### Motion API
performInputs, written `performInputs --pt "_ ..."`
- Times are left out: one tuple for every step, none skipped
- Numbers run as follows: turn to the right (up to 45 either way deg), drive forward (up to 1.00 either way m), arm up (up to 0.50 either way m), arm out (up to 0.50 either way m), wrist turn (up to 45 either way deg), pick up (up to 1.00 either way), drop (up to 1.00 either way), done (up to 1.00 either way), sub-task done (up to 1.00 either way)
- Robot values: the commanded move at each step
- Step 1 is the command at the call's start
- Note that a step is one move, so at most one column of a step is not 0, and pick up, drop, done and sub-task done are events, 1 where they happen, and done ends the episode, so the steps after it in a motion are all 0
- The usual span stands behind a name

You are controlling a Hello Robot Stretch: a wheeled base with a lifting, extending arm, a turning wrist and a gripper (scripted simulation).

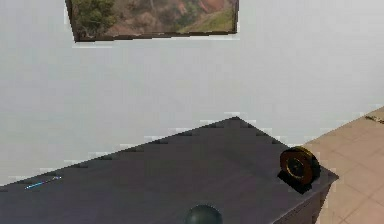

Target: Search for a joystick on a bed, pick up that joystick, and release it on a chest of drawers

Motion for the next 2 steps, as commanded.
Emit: performInputs --pt "-36.0 0.00 0.00 0.00 0.0 0.00 0.00 0.00 0.00" --pt "15.0 0.00 0.00 0.00 0.0 0.00 0.00 0.00 0.00"
